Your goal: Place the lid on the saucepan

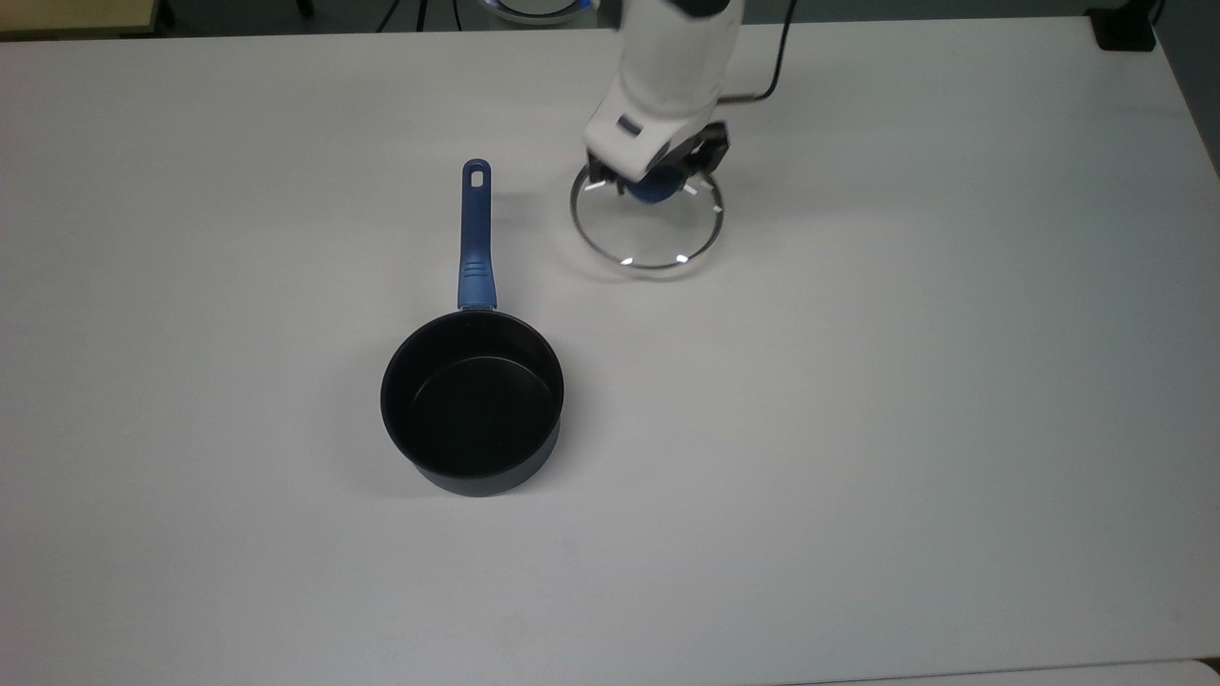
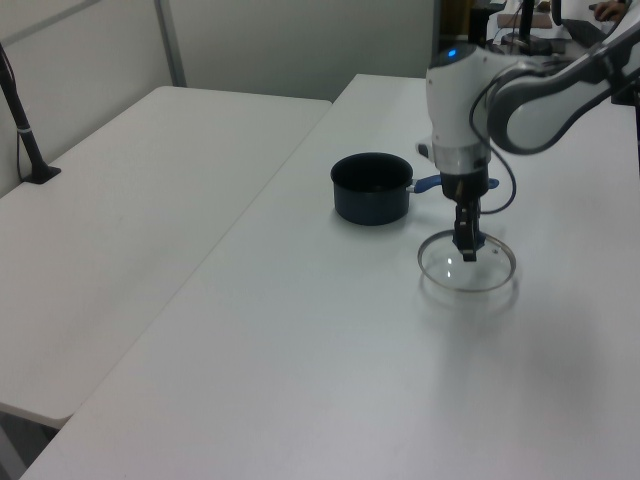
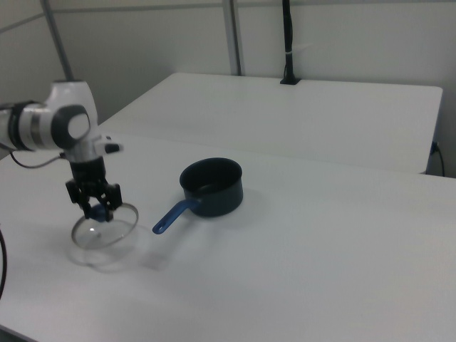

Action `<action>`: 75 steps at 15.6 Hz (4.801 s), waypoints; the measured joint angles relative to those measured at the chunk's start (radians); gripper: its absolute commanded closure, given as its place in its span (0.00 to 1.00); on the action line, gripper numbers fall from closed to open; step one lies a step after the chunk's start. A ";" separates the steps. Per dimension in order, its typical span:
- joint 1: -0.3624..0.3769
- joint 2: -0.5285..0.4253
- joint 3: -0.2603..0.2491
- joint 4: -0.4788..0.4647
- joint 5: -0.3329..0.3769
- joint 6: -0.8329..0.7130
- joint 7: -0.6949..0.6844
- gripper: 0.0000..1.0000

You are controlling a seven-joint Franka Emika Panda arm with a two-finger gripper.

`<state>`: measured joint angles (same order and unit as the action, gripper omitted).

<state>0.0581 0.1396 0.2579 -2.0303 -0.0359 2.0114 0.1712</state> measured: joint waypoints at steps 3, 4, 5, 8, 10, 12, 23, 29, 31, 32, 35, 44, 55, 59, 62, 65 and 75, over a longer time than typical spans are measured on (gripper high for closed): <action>-0.002 -0.041 0.009 0.095 -0.001 -0.098 0.009 0.56; -0.008 -0.046 0.007 0.142 0.000 -0.123 0.011 0.56; -0.021 -0.048 0.004 0.194 0.000 -0.140 0.012 0.56; -0.090 -0.036 -0.014 0.323 0.000 -0.153 0.013 0.56; -0.127 0.023 -0.076 0.435 -0.001 -0.153 0.013 0.56; -0.132 0.093 -0.136 0.523 -0.001 -0.153 0.023 0.56; -0.098 0.391 -0.228 0.694 -0.065 0.026 0.199 0.55; -0.070 0.409 -0.228 0.691 -0.072 0.026 0.207 0.53; -0.065 0.415 -0.228 0.690 -0.081 0.026 0.210 0.53; -0.065 0.418 -0.228 0.690 -0.084 0.026 0.212 0.52; -0.065 0.427 -0.228 0.688 -0.094 0.045 0.234 0.40; -0.064 0.428 -0.228 0.690 -0.105 0.051 0.244 0.00; -0.077 0.266 -0.232 0.686 -0.105 -0.173 0.250 0.00; -0.098 0.094 -0.233 0.598 -0.104 -0.326 0.202 0.00; -0.098 -0.032 -0.234 0.517 -0.077 -0.401 0.145 0.00; -0.094 -0.130 -0.247 0.432 -0.054 -0.417 0.105 0.00; -0.043 -0.178 -0.315 0.371 -0.051 -0.385 -0.152 0.00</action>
<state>0.0155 -0.0387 -0.0576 -1.6596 -0.0872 1.6262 0.0192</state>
